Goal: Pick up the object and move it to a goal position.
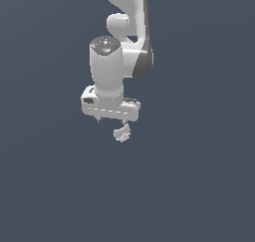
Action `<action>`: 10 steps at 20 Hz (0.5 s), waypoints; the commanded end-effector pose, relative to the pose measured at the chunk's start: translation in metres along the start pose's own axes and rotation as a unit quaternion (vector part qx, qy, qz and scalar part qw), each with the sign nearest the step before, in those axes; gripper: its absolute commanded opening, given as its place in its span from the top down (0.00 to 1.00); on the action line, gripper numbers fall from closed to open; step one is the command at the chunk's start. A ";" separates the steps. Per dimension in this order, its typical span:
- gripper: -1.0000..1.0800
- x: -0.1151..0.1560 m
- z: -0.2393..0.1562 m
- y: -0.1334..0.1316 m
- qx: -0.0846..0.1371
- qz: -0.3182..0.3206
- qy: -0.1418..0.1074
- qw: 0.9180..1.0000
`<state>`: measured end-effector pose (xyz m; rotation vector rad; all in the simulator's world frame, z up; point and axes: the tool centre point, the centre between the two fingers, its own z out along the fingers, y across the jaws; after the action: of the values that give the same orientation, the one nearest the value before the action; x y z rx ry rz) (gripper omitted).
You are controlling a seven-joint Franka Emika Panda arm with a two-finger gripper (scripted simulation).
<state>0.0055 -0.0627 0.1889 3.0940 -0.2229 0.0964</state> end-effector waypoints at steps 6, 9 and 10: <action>0.04 -0.006 0.012 -0.006 0.003 0.060 -0.005 0.998; 0.04 -0.010 0.018 -0.009 0.005 0.095 -0.008 0.995; 0.04 -0.011 0.021 -0.010 0.005 0.108 -0.010 0.994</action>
<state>-0.0014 -0.0541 0.1708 3.0784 -0.5015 0.0785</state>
